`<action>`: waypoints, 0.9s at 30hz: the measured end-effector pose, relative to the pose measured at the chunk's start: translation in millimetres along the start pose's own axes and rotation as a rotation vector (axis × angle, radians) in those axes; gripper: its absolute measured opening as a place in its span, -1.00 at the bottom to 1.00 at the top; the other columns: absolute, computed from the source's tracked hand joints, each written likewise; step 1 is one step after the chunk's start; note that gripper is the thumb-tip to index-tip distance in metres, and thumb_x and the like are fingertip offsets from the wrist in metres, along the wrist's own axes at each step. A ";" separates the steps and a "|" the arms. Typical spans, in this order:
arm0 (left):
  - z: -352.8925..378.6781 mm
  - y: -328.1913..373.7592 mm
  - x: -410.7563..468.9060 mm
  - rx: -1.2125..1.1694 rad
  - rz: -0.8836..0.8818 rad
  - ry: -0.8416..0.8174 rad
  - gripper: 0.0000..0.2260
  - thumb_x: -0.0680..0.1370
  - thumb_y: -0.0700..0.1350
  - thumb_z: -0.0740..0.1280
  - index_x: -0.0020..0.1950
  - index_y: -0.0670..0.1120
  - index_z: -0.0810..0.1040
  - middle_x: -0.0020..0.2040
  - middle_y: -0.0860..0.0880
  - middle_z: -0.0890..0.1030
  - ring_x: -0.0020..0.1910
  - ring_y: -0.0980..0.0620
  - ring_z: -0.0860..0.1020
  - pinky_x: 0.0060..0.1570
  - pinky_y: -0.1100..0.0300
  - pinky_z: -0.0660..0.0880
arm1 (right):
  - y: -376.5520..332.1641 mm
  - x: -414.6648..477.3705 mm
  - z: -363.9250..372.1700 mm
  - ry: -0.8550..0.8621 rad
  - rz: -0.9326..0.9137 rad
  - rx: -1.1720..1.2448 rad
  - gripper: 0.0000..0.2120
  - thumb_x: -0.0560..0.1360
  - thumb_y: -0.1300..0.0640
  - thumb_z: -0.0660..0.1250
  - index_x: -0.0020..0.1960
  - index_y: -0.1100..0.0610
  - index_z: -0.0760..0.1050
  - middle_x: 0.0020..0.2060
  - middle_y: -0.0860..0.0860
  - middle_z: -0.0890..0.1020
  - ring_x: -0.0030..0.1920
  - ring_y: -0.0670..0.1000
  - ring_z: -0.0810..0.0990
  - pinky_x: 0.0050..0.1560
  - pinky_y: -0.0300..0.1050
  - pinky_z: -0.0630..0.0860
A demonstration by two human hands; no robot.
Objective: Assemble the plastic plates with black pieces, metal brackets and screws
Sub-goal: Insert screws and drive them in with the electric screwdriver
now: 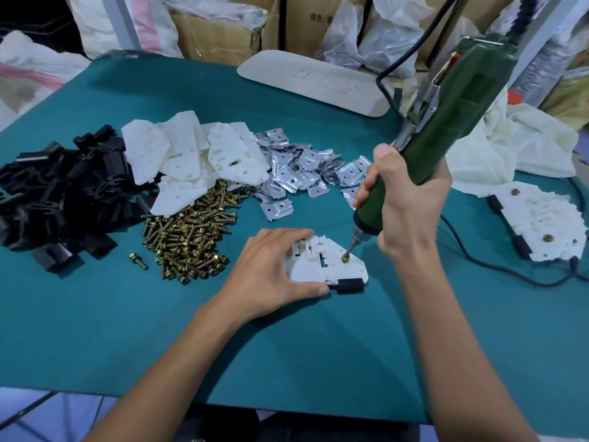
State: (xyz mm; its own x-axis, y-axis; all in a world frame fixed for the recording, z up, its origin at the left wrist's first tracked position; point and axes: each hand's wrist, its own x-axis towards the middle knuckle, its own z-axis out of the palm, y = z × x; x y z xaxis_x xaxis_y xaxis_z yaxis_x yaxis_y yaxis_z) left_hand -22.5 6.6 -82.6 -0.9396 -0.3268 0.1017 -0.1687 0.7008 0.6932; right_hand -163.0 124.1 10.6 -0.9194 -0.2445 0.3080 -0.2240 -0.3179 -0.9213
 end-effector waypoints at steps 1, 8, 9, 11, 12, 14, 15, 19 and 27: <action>-0.3 0.4 -0.3 0.000 0.000 0.000 -0.19 0.26 0.42 0.49 0.45 0.18 0.41 0.32 0.23 0.48 0.26 0.20 0.33 0.31 0.13 0.31 | 0.3 -0.3 0.4 -0.004 -0.003 0.000 -0.80 0.43 0.08 0.48 -0.28 -0.13 0.51 -0.46 0.07 0.50 -0.55 0.12 0.43 -0.44 -0.07 0.46; -0.5 1.3 -0.3 0.004 -0.004 -0.001 -0.19 0.27 0.42 0.50 0.45 0.18 0.40 0.33 0.22 0.48 0.28 0.18 0.33 0.33 0.09 0.32 | 4.4 -2.5 -1.7 -0.032 -0.029 -0.031 -0.81 0.45 0.09 0.47 -0.16 0.09 0.45 -0.47 0.05 0.50 -0.56 0.13 0.43 -0.44 -0.08 0.47; -0.3 1.2 0.0 0.004 -0.004 0.000 -0.19 0.27 0.42 0.49 0.45 0.18 0.40 0.32 0.22 0.48 0.28 0.18 0.33 0.33 0.09 0.32 | 4.9 -2.9 -2.0 -0.032 -0.036 -0.033 -0.81 0.45 0.09 0.47 -0.16 0.09 0.46 -0.47 0.05 0.50 -0.56 0.13 0.42 -0.44 -0.08 0.47; -0.1 1.1 0.0 0.006 -0.004 0.000 -0.19 0.26 0.42 0.49 0.45 0.18 0.41 0.31 0.23 0.48 0.27 0.18 0.33 0.33 0.09 0.32 | 5.8 -3.7 -2.2 -0.029 -0.046 -0.035 -0.81 0.44 0.09 0.47 -0.15 0.11 0.46 -0.46 0.06 0.51 -0.55 0.14 0.42 -0.43 -0.08 0.47; -0.1 1.0 0.0 0.005 -0.004 0.000 -0.18 0.26 0.42 0.49 0.45 0.18 0.41 0.31 0.23 0.48 0.27 0.19 0.33 0.33 0.09 0.32 | 6.5 -4.0 -2.6 -0.027 -0.049 -0.036 -0.80 0.44 0.10 0.46 -0.15 0.13 0.45 -0.46 0.06 0.51 -0.55 0.14 0.42 -0.43 -0.08 0.48; -0.2 0.9 -0.3 0.007 -0.005 0.001 -0.18 0.26 0.43 0.49 0.45 0.18 0.40 0.31 0.23 0.48 0.27 0.19 0.33 0.33 0.08 0.32 | 7.9 -4.5 -3.5 -0.027 -0.055 -0.037 -0.80 0.45 0.10 0.46 -0.13 0.15 0.45 -0.46 0.06 0.50 -0.55 0.14 0.43 -0.43 -0.08 0.47; -0.3 0.9 -0.4 0.010 -0.004 0.000 -0.18 0.26 0.43 0.49 0.45 0.18 0.40 0.32 0.23 0.48 0.27 0.19 0.33 0.34 0.08 0.32 | 8.3 -4.8 -3.7 -0.028 -0.058 -0.038 -0.79 0.45 0.11 0.46 -0.13 0.16 0.45 -0.46 0.06 0.50 -0.54 0.14 0.43 -0.44 -0.08 0.47; -0.5 1.0 -0.3 0.011 -0.009 -0.008 -0.18 0.27 0.42 0.49 0.46 0.18 0.39 0.33 0.22 0.48 0.28 0.18 0.33 0.33 0.07 0.32 | 9.5 -5.8 -3.1 -0.024 -0.060 -0.037 -0.80 0.44 0.10 0.47 -0.14 0.13 0.45 -0.45 0.06 0.50 -0.54 0.14 0.43 -0.44 -0.08 0.47; 0.0 1.1 0.0 0.006 -0.008 0.001 -0.18 0.26 0.43 0.49 0.46 0.18 0.39 0.32 0.23 0.47 0.28 0.21 0.31 0.31 0.15 0.30 | 12.1 -5.4 -3.7 -0.019 -0.054 -0.029 -0.80 0.45 0.09 0.48 -0.14 0.11 0.46 -0.44 0.06 0.51 -0.53 0.13 0.44 -0.44 -0.08 0.48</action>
State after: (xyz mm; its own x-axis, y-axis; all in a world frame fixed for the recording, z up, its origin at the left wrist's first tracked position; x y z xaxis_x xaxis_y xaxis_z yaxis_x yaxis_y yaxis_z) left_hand -22.7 7.4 -81.8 -0.9381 -0.3326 0.0968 -0.1777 0.7019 0.6897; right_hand -162.0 124.9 -3.1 -0.8994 -0.2450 0.3620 -0.2832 -0.3045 -0.9095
